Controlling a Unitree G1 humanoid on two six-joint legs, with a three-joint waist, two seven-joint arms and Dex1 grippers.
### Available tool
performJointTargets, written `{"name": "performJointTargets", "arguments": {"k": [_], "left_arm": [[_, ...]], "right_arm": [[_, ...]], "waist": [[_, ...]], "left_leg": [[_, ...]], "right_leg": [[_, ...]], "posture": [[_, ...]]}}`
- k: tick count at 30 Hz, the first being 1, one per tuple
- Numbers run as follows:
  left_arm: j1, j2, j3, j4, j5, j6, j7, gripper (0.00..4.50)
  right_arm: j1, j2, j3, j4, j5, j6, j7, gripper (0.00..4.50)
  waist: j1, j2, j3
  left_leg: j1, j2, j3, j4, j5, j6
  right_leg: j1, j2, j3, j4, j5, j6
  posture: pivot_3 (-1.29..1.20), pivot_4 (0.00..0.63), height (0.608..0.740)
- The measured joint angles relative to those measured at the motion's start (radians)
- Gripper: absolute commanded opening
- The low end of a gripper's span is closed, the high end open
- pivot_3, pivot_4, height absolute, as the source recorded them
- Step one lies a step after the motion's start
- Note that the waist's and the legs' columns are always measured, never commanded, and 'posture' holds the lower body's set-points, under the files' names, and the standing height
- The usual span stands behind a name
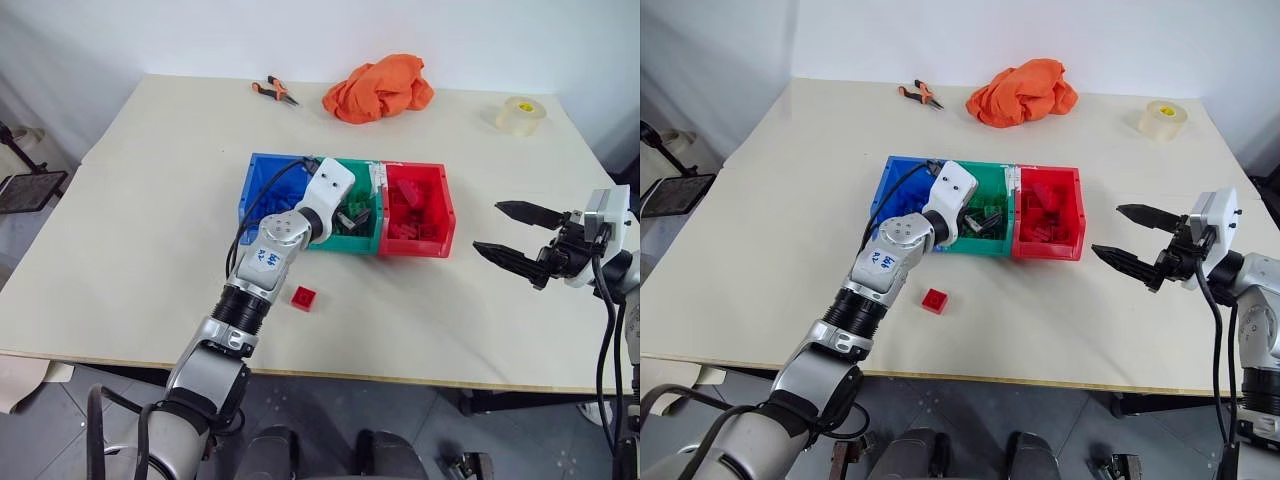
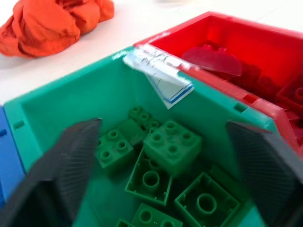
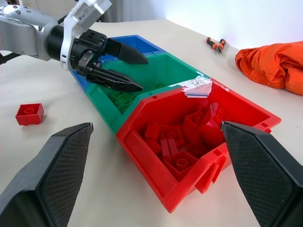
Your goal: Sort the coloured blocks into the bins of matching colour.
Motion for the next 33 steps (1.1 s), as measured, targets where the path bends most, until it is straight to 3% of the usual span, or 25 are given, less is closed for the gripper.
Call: {"name": "performJointTargets", "arguments": {"k": [7,8,11,16,20,26,33], "left_arm": [[0.197,0.118,0.045,-0.441,-0.112,0.206,-0.126,4.48],[0.300,0.196,0.064,-0.589,-0.171,0.285,-0.179,4.48],[0.481,0.326,0.133,-0.785,-0.281,0.460,-0.247,4.48],[0.663,0.472,0.279,-0.968,-0.416,0.590,-0.319,4.48],[0.857,0.599,0.403,-0.974,-0.439,0.579,-0.391,4.48],[1.025,0.669,0.540,-0.959,-0.459,0.477,-0.489,4.48],[0.957,0.641,0.503,-0.948,-0.458,0.398,-0.465,4.48]], "right_arm": [[-0.013,-0.001,0.032,0.015,0.002,-0.002,0.073,4.50],[-0.021,-0.010,0.044,0.028,0.003,-0.003,0.117,4.50],[-0.023,-0.052,0.066,0.086,-0.003,-0.006,0.207,4.50],[-0.068,-0.094,0.146,0.159,-0.035,-0.067,0.305,4.50],[-0.105,-0.118,0.204,0.232,-0.035,-0.100,0.310,4.50],[-0.171,-0.122,0.272,0.281,-0.031,-0.132,0.313,4.50],[-0.182,-0.123,0.298,0.302,-0.025,-0.139,0.314,4.50]], "waist": [[-0.017,0.001,0.000],[-0.028,0.001,-0.001],[-0.032,0.003,0.000],[-0.018,0.003,0.001],[-0.021,0.003,0.001],[-0.018,0.004,0.001],[-0.019,0.004,0.001]], "left_leg": [[0.001,0.002,0.000,0.000,0.000,0.000],[0.002,0.003,0.001,-0.002,0.000,0.000],[0.001,0.003,-0.002,0.000,0.000,0.000],[0.001,0.002,-0.005,0.002,-0.001,0.001],[0.001,0.002,-0.005,0.001,-0.001,0.000],[0.001,0.003,-0.005,0.001,-0.002,-0.001],[0.001,0.003,-0.005,0.001,-0.002,-0.001]], "right_leg": [[0.000,0.001,0.001,0.001,0.000,0.000],[0.000,0.002,0.003,0.001,0.000,0.000],[0.001,0.001,0.006,0.001,0.000,-0.001],[0.003,-0.002,0.009,-0.001,-0.001,-0.001],[0.003,-0.001,0.008,-0.002,-0.001,-0.002],[0.003,-0.003,0.009,-0.003,-0.001,-0.002],[0.003,-0.004,0.009,-0.003,-0.001,-0.002]], "posture": [[0.00,0.150,0.740],[0.00,0.150,0.740],[0.00,0.150,0.740],[0.00,0.150,0.740],[0.00,0.150,0.740],[0.00,0.150,0.740],[0.00,0.150,0.740]]}}
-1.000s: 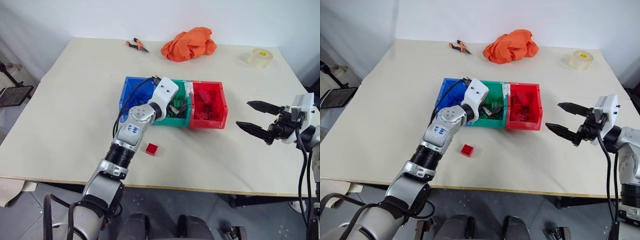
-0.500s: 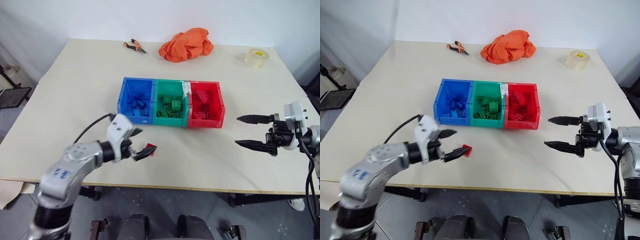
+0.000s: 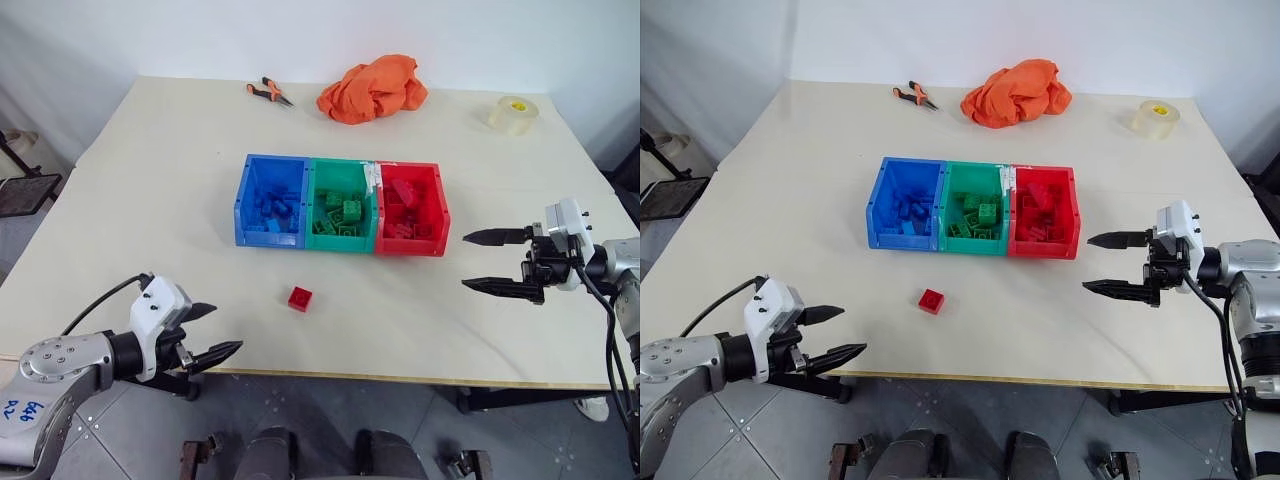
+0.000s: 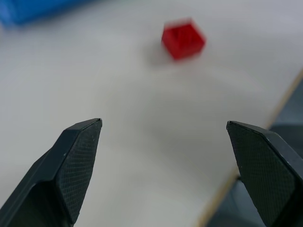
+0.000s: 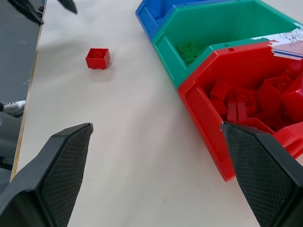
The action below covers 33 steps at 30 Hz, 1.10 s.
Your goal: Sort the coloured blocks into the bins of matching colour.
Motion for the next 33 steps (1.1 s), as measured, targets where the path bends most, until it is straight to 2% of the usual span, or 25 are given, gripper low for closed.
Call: {"name": "performJointTargets", "arguments": {"k": [6,10,16,23,27,33], "left_arm": [[-0.160,-0.100,-0.173,0.058,0.047,-0.024,0.108,4.48],[-0.202,-0.124,-0.292,0.142,0.111,-0.055,0.143,4.48],[-0.266,-0.142,-0.372,0.236,0.151,-0.111,0.122,4.48],[-0.346,-0.167,-0.445,0.377,0.202,-0.195,0.088,4.48],[-0.410,-0.201,-0.488,0.469,0.242,-0.268,0.059,3.59],[-0.415,-0.243,-0.506,0.502,0.254,-0.319,0.034,1.67]], "right_arm": [[0.065,-0.048,0.004,-0.054,0.042,-0.017,0.001,4.50],[0.154,-0.070,0.004,-0.154,0.084,-0.015,0.002,4.50],[0.215,-0.075,-0.007,-0.266,0.108,-0.006,0.002,4.50],[0.237,-0.075,-0.021,-0.291,0.104,0.007,0.002,4.50],[0.239,-0.072,-0.034,-0.292,0.094,0.009,0.000,4.50],[0.240,-0.070,-0.045,-0.293,0.086,0.014,-0.001,4.50]], "waist": [[0.003,0.000,0.000],[0.001,0.000,0.000],[0.002,0.000,0.000],[0.005,0.000,0.000],[0.005,0.000,0.000],[0.005,0.000,0.000]], "left_leg": [[0.000,-0.001,0.000,0.000,0.000,0.000],[0.001,0.000,0.002,0.000,0.000,0.001],[0.001,0.000,0.002,0.000,0.000,0.001],[0.000,-0.001,0.002,0.001,-0.001,0.001],[0.001,-0.001,0.003,0.001,-0.001,0.001],[0.001,-0.001,0.002,0.001,-0.001,0.001]], "right_leg": [[0.000,0.003,-0.001,0.003,0.000,0.001],[-0.001,0.004,-0.002,0.003,0.000,0.001],[-0.001,0.003,-0.001,0.002,0.000,0.001],[-0.001,0.003,-0.003,0.003,0.000,0.001],[-0.001,0.004,-0.006,0.003,0.000,0.001],[-0.001,0.004,-0.007,0.003,0.001,0.001]], "posture": [[0.00,0.150,0.740],[0.00,0.150,0.740],[0.00,0.150,0.740],[0.00,0.150,0.740],[0.00,0.150,0.740],[0.00,0.150,0.740]]}}
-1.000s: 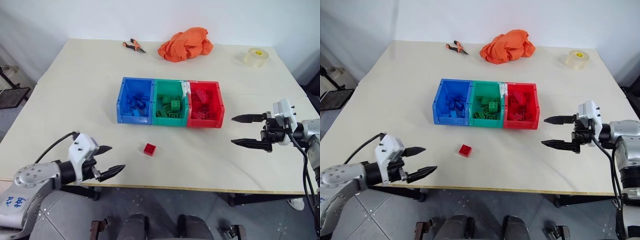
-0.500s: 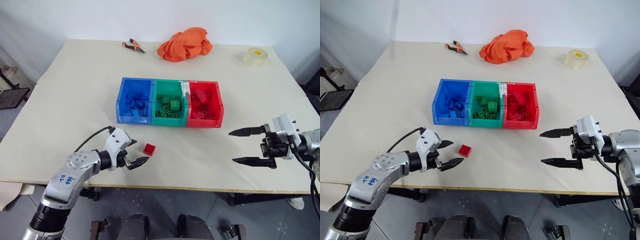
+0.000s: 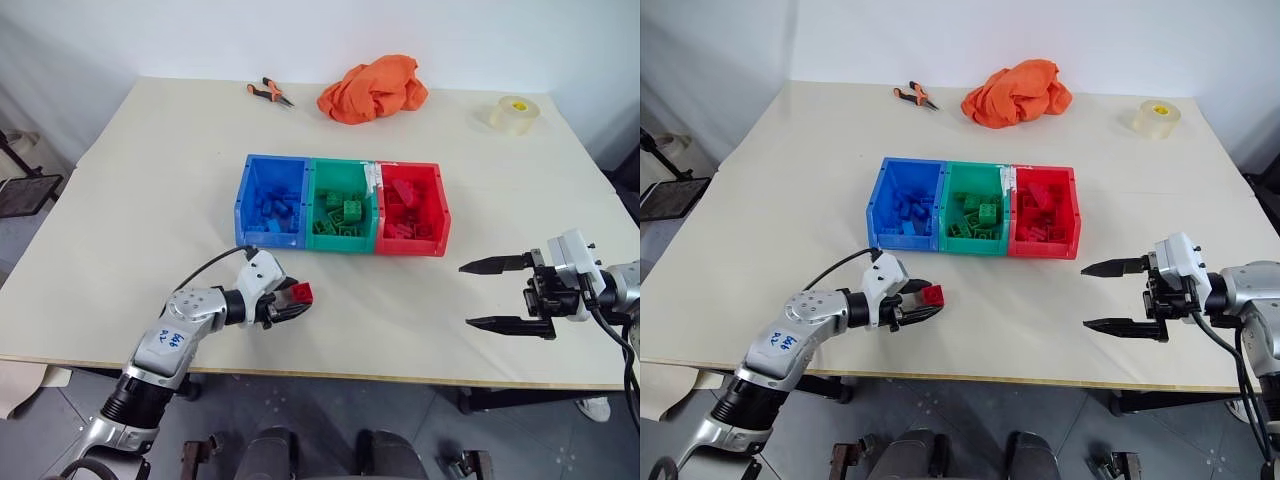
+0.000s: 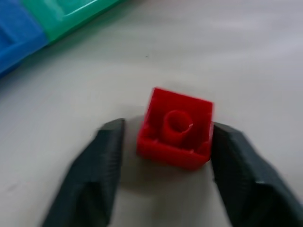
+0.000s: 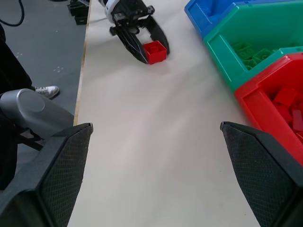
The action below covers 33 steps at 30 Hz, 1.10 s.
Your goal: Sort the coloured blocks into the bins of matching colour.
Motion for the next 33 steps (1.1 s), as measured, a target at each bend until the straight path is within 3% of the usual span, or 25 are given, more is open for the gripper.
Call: {"name": "performJointTargets", "arguments": {"k": [1,9,17,21,27,28,30,33], "left_arm": [[0.000,-0.004,-0.001,0.001,0.001,-0.003,-0.002,1.51],[-0.001,-0.034,-0.004,-0.003,0.007,0.002,0.007,1.51],[-0.170,-0.255,-0.018,-0.076,0.007,0.057,0.135,1.51],[-0.326,-0.382,-0.024,0.093,0.031,-0.001,0.191,1.51],[-0.626,-0.521,0.002,0.591,0.096,-0.249,0.244,1.51],[-0.663,-0.535,0.012,0.679,0.102,-0.293,0.247,2.07],[-0.720,-0.556,0.027,0.828,0.112,-0.369,0.243,2.44],[-0.778,-0.572,0.039,0.980,0.126,-0.458,0.233,3.41]], "right_arm": [[0.000,0.000,0.000,0.000,-0.004,0.001,0.000,4.50],[0.004,0.001,-0.012,-0.001,-0.014,0.005,-0.003,4.50],[0.030,0.045,-0.116,0.000,-0.011,0.057,-0.075,4.50],[0.055,0.059,-0.168,0.001,-0.013,0.063,-0.118,4.50],[0.055,0.093,-0.231,-0.005,-0.016,0.065,-0.217,4.50],[0.056,0.094,-0.234,-0.006,-0.017,0.067,-0.235,4.50],[0.061,0.104,-0.240,-0.007,-0.027,0.068,-0.268,4.50],[0.068,0.118,-0.241,-0.009,-0.035,0.067,-0.299,4.50]], "waist": [[0.000,0.000,0.000],[0.000,0.000,0.000],[0.015,0.000,0.000],[0.024,0.000,0.000],[0.026,-0.001,0.000],[0.024,-0.001,0.000],[0.023,-0.001,0.001],[0.023,-0.001,0.001]], "left_leg": [[0.000,0.000,0.000,0.000,0.000,0.000],[0.000,0.000,0.000,0.000,0.000,0.000],[-0.001,-0.001,-0.001,0.001,0.000,0.001],[-0.001,-0.002,0.002,0.001,0.000,0.001],[0.000,-0.002,0.004,0.000,0.000,0.002],[-0.001,-0.002,0.005,0.000,0.000,0.002],[-0.001,-0.002,0.006,0.000,0.001,0.002],[-0.001,-0.002,0.006,-0.001,0.001,0.002]], "right_leg": [[0.000,0.000,0.000,0.000,0.000,0.000],[0.000,0.000,0.000,0.000,0.000,0.000],[0.001,0.000,-0.001,0.000,0.000,0.001],[0.000,0.001,-0.002,-0.001,0.001,0.001],[-0.001,0.001,-0.002,-0.001,0.001,0.002],[-0.002,0.001,-0.002,-0.001,0.001,0.002],[-0.002,0.001,-0.002,-0.001,0.001,0.002],[-0.003,0.001,-0.002,-0.001,0.001,0.002]], "posture": [[0.00,0.150,0.740],[0.00,0.150,0.740],[0.00,0.150,0.740],[0.00,0.150,0.740],[0.00,0.150,0.740],[0.00,0.150,0.740],[0.00,0.150,0.740],[0.00,0.150,0.740]]}}
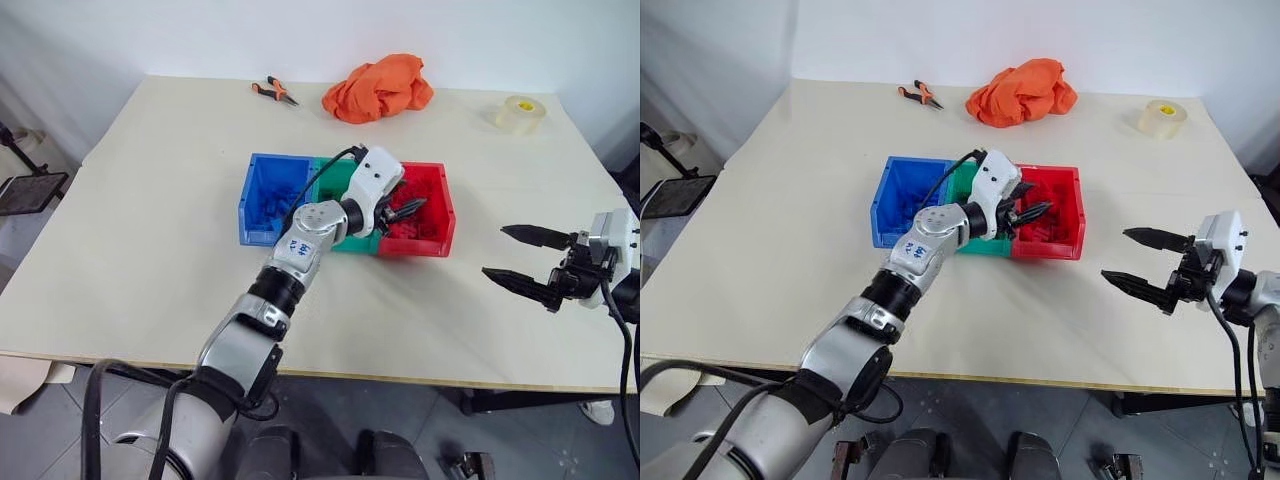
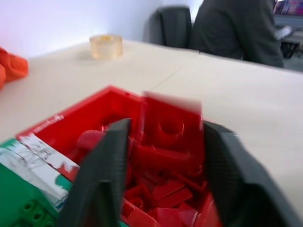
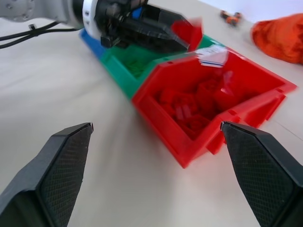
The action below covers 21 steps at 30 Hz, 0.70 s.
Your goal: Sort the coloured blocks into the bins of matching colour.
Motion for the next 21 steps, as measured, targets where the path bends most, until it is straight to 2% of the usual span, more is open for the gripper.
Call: {"name": "performJointTargets", "arguments": {"k": [3,6,10,13,16,21], "left_arm": [[-0.003,0.003,0.006,0.016,0.007,-0.037,-0.019,4.32],[0.063,0.034,0.001,-0.114,0.010,-0.023,-0.054,4.32],[0.279,0.135,-0.007,-0.482,-0.018,0.126,-0.116,4.32],[0.440,0.246,0.002,-0.785,-0.105,0.311,-0.175,4.32],[0.616,0.398,0.054,-1.067,-0.227,0.496,-0.236,4.32],[0.870,0.602,0.213,-1.308,-0.352,0.638,-0.280,4.32]], "right_arm": [[0.012,0.001,0.000,-0.013,0.000,0.002,-0.010,4.50],[0.009,0.001,0.000,-0.021,0.001,0.011,-0.010,4.50],[-0.034,0.000,0.009,-0.007,0.000,0.014,0.019,4.50],[-0.098,0.000,0.036,0.034,-0.011,0.014,0.055,4.50],[-0.169,0.003,0.080,0.094,-0.034,0.013,0.096,4.50],[-0.266,0.020,0.146,0.191,-0.072,-0.009,0.161,4.50]], "waist": [[0.000,0.000,0.000],[-0.004,0.000,0.000],[-0.024,0.001,-0.001],[-0.030,0.001,-0.001],[-0.032,0.002,-0.001],[-0.027,0.002,-0.001]], "left_leg": [[0.000,0.000,0.000,0.000,0.000,0.000],[0.000,0.001,0.000,0.000,0.000,0.000],[0.001,0.002,-0.001,0.000,0.000,0.000],[0.001,0.003,-0.001,0.001,0.000,0.000],[0.001,0.003,-0.003,0.001,0.000,0.000],[0.000,0.002,-0.007,0.001,0.000,0.000]], "right_leg": [[0.000,0.000,0.000,0.000,0.000,0.000],[0.000,0.000,0.001,0.001,0.000,0.000],[0.000,0.001,0.001,0.002,0.000,0.000],[0.000,0.001,0.002,0.002,0.000,0.000],[0.001,0.001,0.004,0.002,0.000,-0.001],[0.003,-0.001,0.008,0.000,0.000,-0.001]], "posture": [[0.00,0.150,0.740],[0.00,0.150,0.740],[0.00,0.150,0.740],[0.00,0.150,0.740],[0.00,0.150,0.740],[0.00,0.150,0.740]]}}
